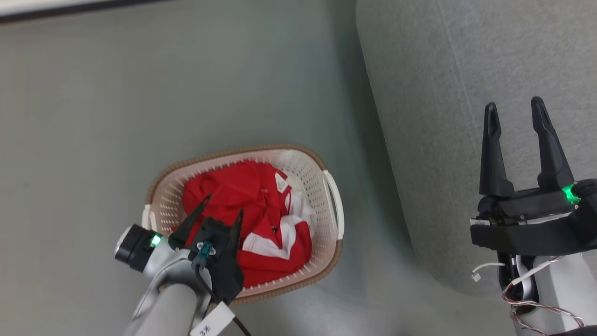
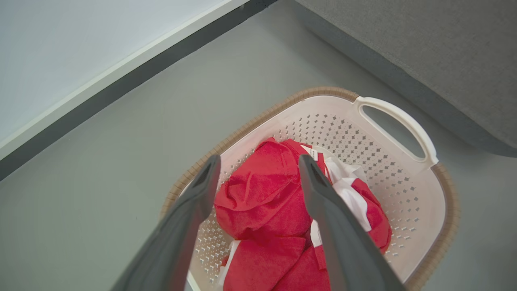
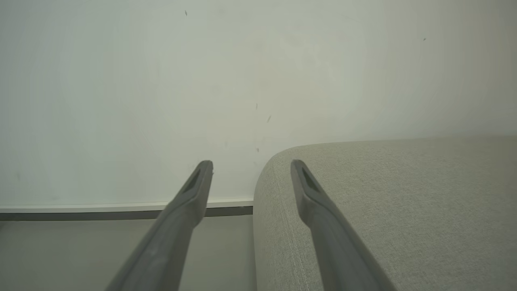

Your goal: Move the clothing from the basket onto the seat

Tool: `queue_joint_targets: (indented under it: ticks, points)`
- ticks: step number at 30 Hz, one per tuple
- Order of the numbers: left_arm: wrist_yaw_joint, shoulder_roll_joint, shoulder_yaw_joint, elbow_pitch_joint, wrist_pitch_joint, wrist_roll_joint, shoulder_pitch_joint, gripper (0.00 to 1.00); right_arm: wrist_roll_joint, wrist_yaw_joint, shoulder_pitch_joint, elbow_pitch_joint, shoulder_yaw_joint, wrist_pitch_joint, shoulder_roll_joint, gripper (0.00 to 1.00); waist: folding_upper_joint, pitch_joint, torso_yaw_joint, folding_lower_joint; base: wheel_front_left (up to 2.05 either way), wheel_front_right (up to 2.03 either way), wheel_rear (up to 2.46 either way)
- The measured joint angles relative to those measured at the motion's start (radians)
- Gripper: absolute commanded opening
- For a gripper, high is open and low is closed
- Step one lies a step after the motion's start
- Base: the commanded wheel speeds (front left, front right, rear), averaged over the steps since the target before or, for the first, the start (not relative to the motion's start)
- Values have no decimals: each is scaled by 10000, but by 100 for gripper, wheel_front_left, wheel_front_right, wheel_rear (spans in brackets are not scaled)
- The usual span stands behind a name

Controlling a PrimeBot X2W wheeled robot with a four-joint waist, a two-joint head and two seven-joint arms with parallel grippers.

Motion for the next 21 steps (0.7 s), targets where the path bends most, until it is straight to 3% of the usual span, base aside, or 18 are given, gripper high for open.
queue_joint_targets:
  ticks: [21]
  points:
    - [-84,360,-2,1327,426,570,-2694,100,4,0,-1587,-757,81,0,192,100,0,3009,-411,-1,0,0,0]
